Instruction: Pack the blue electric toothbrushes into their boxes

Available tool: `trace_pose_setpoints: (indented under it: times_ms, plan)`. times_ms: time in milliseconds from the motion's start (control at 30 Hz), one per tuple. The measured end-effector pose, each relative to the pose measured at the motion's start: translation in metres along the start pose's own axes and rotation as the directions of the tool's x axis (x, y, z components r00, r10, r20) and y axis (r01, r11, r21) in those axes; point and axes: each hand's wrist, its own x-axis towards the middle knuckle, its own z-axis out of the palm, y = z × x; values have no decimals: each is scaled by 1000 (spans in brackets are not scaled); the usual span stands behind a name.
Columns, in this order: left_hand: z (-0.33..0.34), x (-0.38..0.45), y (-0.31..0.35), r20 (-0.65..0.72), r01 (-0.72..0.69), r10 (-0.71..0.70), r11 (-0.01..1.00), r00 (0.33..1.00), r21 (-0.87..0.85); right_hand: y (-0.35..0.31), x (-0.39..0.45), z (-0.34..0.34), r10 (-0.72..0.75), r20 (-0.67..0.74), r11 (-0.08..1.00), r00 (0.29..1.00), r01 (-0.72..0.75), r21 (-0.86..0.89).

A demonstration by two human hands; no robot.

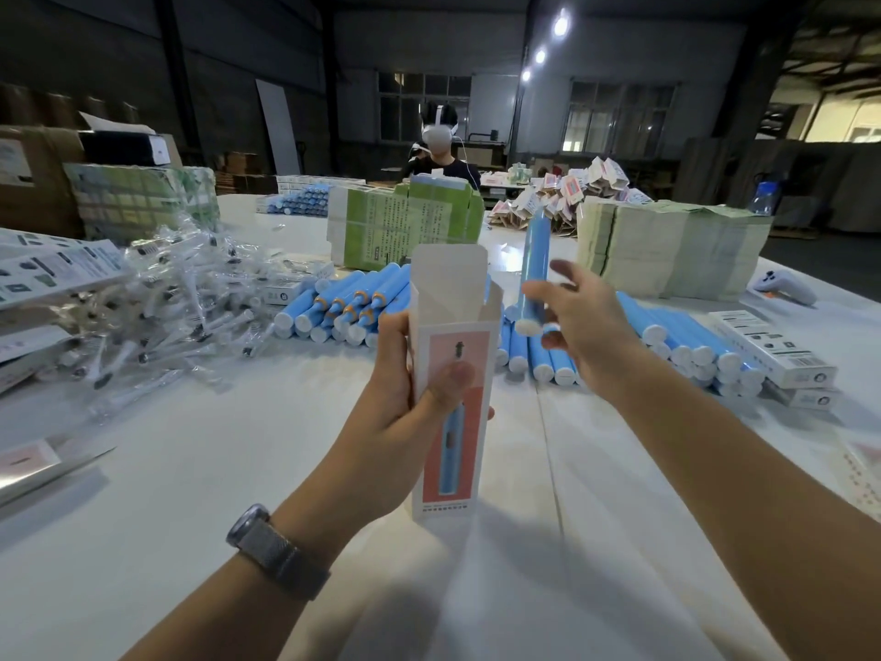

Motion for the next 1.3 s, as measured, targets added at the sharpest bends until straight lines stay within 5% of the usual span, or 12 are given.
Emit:
trace_pose_setpoints:
  times_ms: [167,267,333,467,633,1033,1300]
  plan:
    - [2,0,-2,-35,3,-3,1000,999,25,-65,-48,2,-252,220,849,942,106,518]
    - [2,0,-4,-51,2,0,999,999,42,-84,-71,11,-348,330,802,877,97,590]
    - [2,0,-5,-57,0,3,999,998,49,-88,-82,22,-392,312,847,865,207,491]
    - [2,1,-5,-66,-14,18,998,998,59,-82,-91,39,-518,216,851,828,525,28]
    - [3,1,-5,-67,-13,16,999,998,53,-74,-87,38,-548,255,765,797,600,-232]
    - [3,1,-6,-61,-7,13,995,998,104,-81,-81,25,-590,475,643,653,736,-213]
    - [-3,4,-7,-52,-30,34,997,998,75,-58,-81,33,-621,398,604,675,736,-305]
